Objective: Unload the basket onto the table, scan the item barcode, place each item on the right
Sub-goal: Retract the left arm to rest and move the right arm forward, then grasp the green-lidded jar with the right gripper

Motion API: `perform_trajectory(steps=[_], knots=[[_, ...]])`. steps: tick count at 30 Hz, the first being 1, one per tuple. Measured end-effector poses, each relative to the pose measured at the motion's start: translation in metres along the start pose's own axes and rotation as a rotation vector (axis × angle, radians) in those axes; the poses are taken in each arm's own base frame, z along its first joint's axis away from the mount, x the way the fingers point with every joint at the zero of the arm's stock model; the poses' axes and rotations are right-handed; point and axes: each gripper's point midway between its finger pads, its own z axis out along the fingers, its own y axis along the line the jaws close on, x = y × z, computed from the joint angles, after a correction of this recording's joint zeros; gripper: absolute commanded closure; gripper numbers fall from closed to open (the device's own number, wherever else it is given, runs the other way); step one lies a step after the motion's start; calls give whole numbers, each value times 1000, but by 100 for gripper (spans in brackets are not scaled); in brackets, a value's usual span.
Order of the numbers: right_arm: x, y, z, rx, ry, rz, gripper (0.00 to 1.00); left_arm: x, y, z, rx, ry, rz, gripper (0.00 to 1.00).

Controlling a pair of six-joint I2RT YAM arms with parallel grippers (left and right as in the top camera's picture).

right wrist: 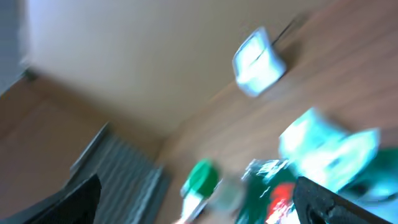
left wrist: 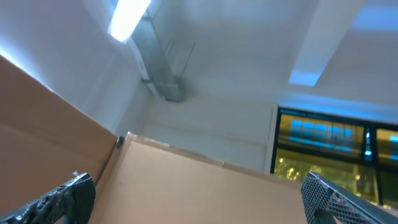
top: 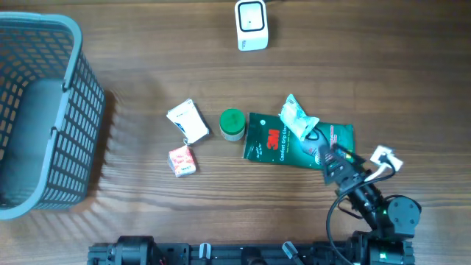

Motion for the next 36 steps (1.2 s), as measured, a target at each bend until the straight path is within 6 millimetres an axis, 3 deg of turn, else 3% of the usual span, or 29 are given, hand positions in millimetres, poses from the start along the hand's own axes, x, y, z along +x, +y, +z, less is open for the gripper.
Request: perform_trajectory(steps=[3,8,10,14,16,17,18,20,25,29,31,33,34,36], knots=[[32,17,-4,-102,182,65,0,-7,2,1,6,-25,-39,0],[55,34,-12,-188,333,148,0,-36,3,2,31,-158,-239,0],[60,38,-15,-207,368,165,0,-24,0,4,51,-104,-256,0],[67,43,-19,-228,421,203,1,39,-14,21,163,87,-289,0],[67,42,-19,-219,425,228,1,102,-21,34,202,229,-317,0],[69,39,-19,-204,429,248,1,121,-22,37,205,271,-321,0],[69,36,-18,-189,424,263,1,157,-26,39,212,343,-330,0],[65,29,-16,-127,399,291,1,205,-30,37,213,439,-333,0],[47,19,-25,212,376,303,1,294,-28,19,154,601,-267,0],[2,38,-25,462,421,113,1,361,-26,-1,113,690,-251,0],[-20,47,-11,557,465,16,1,395,-22,-16,78,741,-269,0],[-25,48,0,618,507,-36,1,412,-19,-26,53,776,-277,0],[-20,52,24,642,578,-97,1,427,-14,-36,16,820,-288,0],[0,42,47,730,675,-146,1,441,-4,-49,-55,877,-300,0]])
